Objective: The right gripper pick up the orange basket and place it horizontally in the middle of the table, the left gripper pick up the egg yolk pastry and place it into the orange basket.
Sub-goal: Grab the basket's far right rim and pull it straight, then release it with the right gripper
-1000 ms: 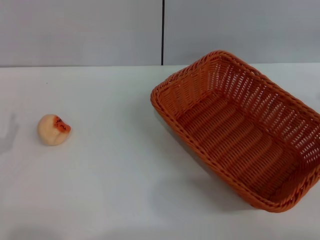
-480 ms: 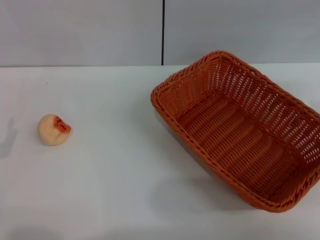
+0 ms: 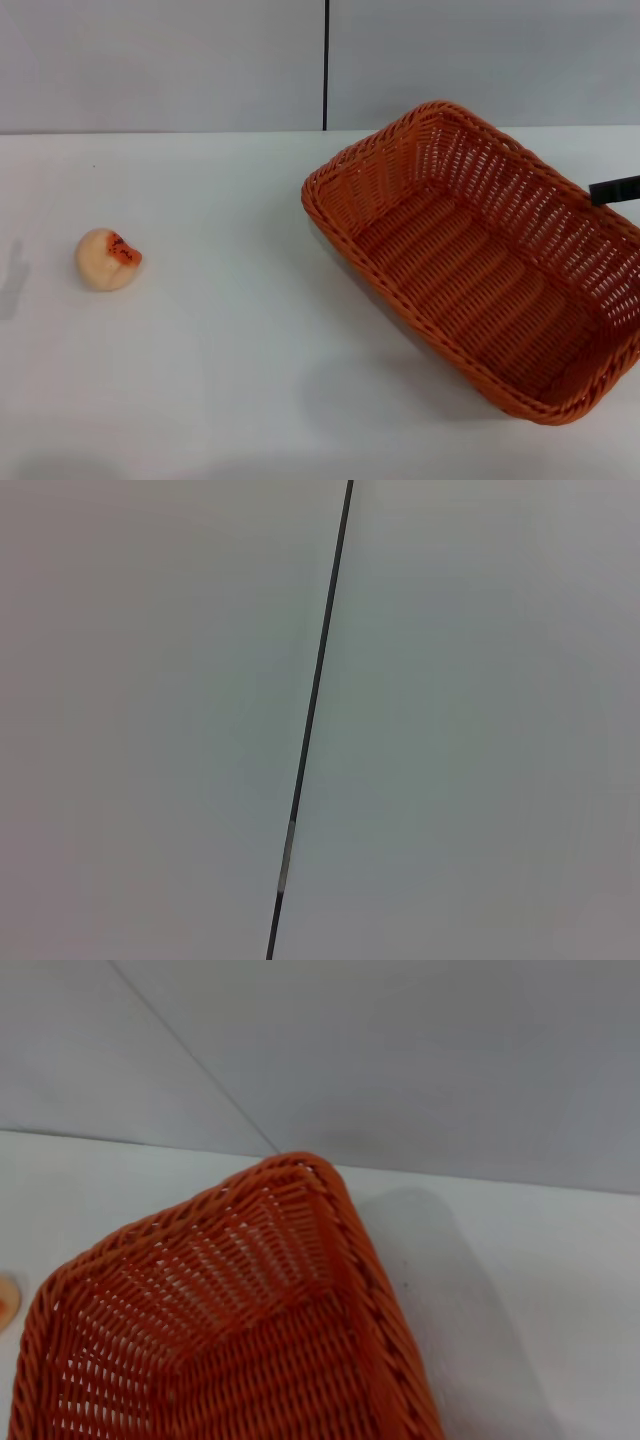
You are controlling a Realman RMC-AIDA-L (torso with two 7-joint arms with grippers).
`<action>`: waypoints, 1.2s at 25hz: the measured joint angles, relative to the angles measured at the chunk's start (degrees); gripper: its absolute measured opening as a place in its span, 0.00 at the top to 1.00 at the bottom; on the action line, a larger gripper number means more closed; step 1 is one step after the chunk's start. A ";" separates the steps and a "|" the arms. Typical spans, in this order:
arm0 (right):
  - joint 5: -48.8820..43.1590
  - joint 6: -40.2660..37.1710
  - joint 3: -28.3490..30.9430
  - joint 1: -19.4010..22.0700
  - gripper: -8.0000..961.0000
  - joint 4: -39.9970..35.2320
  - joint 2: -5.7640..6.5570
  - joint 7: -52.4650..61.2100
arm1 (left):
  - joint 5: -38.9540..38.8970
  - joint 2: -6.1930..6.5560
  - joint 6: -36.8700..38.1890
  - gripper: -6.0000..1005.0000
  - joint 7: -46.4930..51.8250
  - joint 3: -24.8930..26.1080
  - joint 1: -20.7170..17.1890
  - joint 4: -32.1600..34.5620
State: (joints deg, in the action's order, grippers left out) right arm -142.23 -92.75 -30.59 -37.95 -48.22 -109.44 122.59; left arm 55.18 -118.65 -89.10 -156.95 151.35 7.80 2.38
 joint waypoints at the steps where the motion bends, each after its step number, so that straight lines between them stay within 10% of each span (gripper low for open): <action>1: 0.52 0.72 0.02 -0.16 0.23 1.13 0.00 -0.98 | 0.01 0.00 -0.01 0.19 -0.01 0.00 0.04 0.00; 30: 2.38 13.31 -5.01 -3.30 0.32 12.77 -2.09 -4.51 | -0.26 0.09 -0.53 0.19 -0.11 0.26 -0.35 -0.07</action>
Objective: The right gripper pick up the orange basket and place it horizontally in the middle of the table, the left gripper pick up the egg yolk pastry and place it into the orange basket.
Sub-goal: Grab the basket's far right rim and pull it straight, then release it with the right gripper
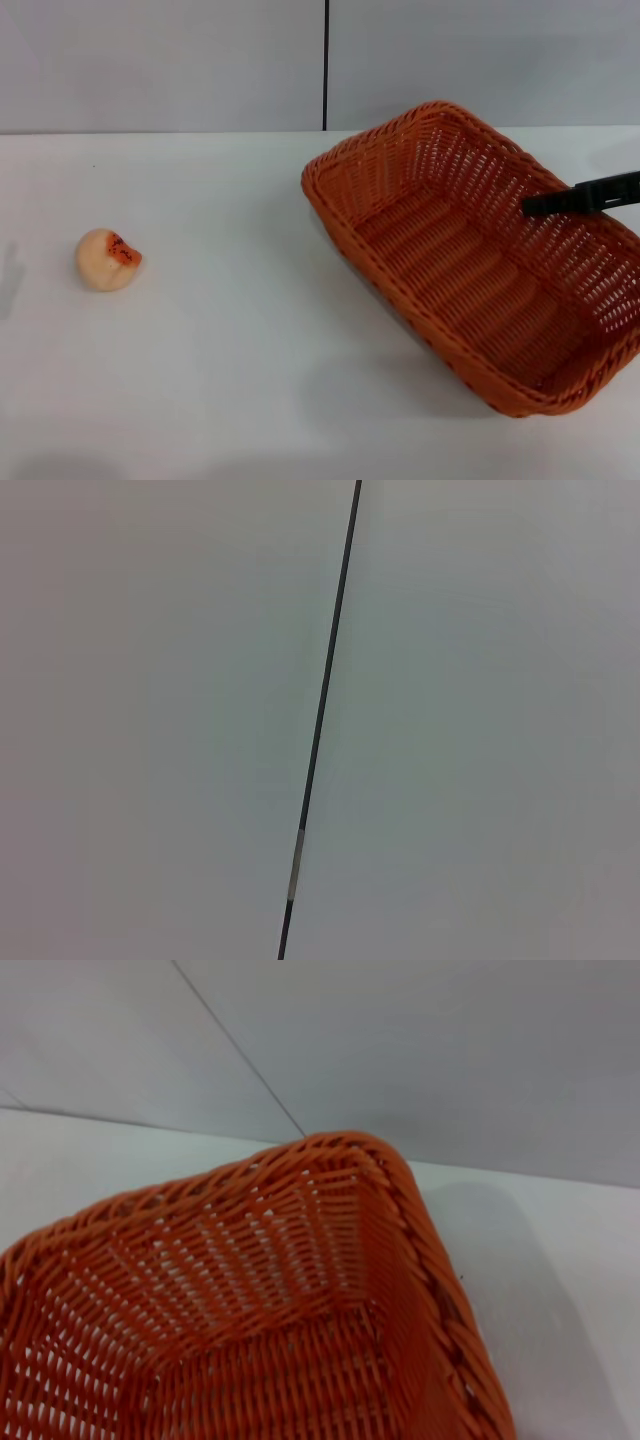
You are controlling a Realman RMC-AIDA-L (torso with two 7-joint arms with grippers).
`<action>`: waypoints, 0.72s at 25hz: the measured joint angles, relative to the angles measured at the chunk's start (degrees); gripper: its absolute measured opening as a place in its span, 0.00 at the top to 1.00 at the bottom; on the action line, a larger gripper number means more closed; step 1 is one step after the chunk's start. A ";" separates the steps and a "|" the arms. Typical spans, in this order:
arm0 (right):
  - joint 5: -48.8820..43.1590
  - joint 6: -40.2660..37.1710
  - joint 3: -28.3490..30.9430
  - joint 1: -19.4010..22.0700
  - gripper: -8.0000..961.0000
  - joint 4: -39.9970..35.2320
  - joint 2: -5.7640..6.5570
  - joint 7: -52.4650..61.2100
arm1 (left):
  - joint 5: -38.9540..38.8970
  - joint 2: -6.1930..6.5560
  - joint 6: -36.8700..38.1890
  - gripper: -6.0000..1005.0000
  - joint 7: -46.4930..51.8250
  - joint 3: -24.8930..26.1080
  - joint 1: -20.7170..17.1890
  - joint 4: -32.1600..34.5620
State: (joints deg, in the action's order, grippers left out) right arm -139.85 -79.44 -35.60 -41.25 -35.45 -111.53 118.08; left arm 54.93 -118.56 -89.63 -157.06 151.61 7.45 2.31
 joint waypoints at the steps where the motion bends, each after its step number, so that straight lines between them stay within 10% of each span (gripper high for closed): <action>1: -0.02 0.05 -0.20 -0.03 0.34 -0.04 -0.01 0.08 | 0.00 0.00 0.00 0.19 0.00 0.03 -0.02 -0.03; 8: -0.11 0.10 -0.95 -0.23 0.66 -0.94 -0.02 0.32 | 0.00 0.00 0.00 0.19 0.00 0.17 -0.08 -0.19; 18: 0.01 -1.25 -1.13 -0.81 0.80 -2.76 -0.06 -2.89 | 0.00 0.00 -0.58 0.19 0.00 0.08 -0.33 -0.10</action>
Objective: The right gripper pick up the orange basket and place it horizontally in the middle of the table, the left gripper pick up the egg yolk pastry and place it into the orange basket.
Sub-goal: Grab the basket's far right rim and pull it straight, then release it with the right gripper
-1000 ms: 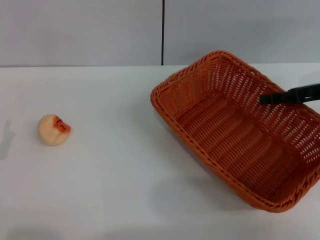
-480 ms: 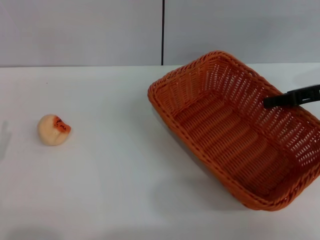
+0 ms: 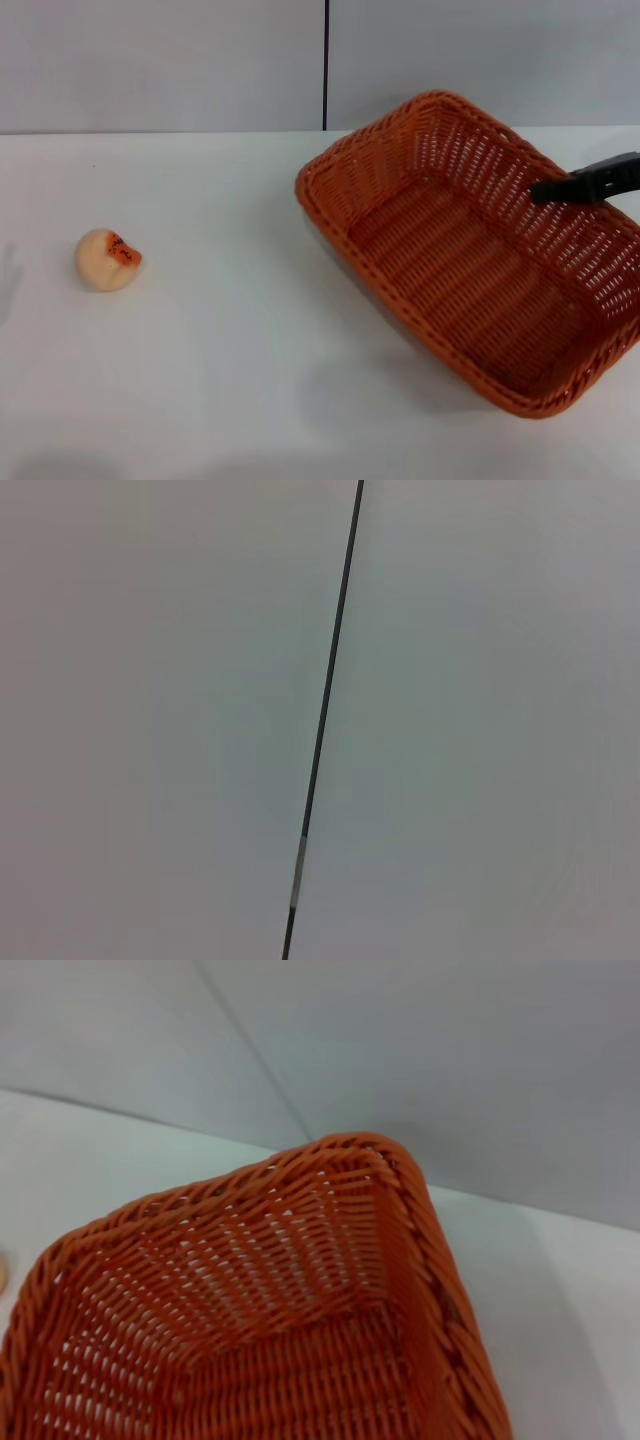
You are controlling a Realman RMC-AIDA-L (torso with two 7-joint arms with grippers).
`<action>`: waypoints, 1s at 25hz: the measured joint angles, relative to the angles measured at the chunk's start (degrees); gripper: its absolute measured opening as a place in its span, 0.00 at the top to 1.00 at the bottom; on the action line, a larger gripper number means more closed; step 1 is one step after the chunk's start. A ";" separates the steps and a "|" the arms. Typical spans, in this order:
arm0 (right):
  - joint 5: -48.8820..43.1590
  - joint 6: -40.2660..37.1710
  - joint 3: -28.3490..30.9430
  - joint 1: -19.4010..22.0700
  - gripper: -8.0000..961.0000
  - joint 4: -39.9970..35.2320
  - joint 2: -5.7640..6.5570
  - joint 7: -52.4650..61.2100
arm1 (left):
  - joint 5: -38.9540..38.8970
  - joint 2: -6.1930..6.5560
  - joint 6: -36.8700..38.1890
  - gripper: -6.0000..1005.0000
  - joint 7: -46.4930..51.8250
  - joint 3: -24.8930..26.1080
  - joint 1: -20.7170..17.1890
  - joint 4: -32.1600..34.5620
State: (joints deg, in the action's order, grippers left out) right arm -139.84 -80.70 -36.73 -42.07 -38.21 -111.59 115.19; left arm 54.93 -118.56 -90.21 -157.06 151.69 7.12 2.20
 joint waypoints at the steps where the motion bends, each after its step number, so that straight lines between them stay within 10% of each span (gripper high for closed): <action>1: 0.07 -0.81 -0.20 -0.31 0.82 -0.30 -0.02 -1.21 | 0.00 0.00 -0.23 0.19 0.00 0.00 -0.19 -0.07; 17: 1.07 -9.31 -11.00 -4.76 0.81 -12.76 -2.72 -23.15 | 0.19 0.04 -5.05 0.19 0.00 -0.30 -4.47 0.05; 25: 5.10 -7.95 -10.93 -8.07 0.80 -6.49 -2.95 -35.29 | 0.68 -0.06 -8.11 0.19 -2.36 -2.03 -6.71 0.31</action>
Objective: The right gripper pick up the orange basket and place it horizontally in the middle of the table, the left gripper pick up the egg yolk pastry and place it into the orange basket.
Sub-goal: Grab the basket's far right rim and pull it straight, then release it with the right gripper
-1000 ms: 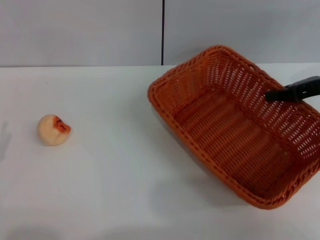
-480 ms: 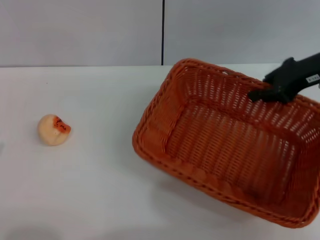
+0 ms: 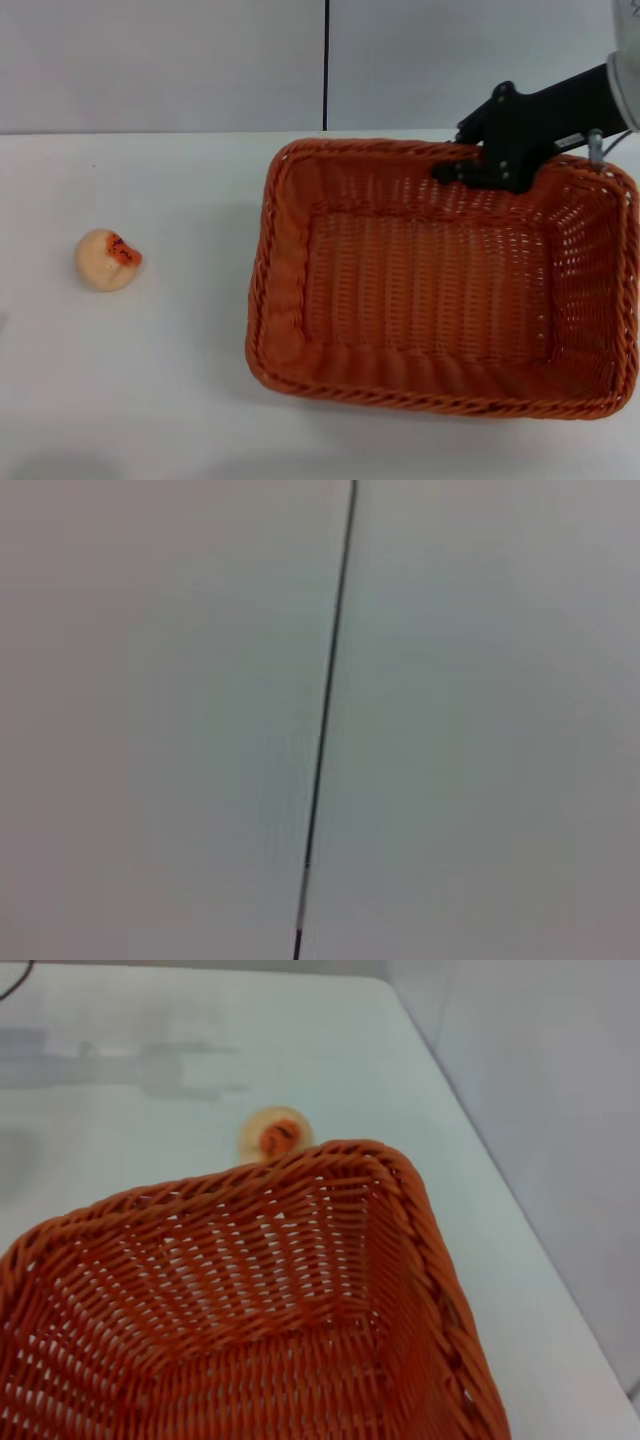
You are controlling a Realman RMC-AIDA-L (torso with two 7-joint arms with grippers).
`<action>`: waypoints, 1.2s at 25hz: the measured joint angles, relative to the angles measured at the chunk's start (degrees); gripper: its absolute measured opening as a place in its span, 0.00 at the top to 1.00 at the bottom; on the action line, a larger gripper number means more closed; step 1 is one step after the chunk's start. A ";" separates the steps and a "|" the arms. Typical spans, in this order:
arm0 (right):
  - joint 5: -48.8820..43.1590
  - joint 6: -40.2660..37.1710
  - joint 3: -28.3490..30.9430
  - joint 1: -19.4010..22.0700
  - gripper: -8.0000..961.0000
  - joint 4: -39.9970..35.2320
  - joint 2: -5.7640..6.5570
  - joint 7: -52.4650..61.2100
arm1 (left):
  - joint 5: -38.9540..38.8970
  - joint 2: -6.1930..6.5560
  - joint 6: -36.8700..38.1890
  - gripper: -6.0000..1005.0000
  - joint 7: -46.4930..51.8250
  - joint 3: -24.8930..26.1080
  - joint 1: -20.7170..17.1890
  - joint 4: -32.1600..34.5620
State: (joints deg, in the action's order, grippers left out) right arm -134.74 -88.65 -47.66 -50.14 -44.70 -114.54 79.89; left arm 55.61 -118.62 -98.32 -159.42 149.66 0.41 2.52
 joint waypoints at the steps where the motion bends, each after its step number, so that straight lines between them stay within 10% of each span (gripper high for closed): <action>1: 0.22 0.68 -0.14 -0.76 0.80 1.80 0.01 -1.90 | 0.00 0.00 0.00 0.19 0.00 0.00 0.00 0.00; 30: 0.73 14.13 -3.50 -2.07 0.78 11.10 -3.86 -9.74 | 0.46 -0.02 -2.33 0.19 -0.80 -1.84 -2.79 2.05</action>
State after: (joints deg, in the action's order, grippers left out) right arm -134.01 -74.52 -51.16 -52.21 -33.61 -118.39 70.15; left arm 56.07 -118.65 -100.65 -160.23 147.81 -2.38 4.57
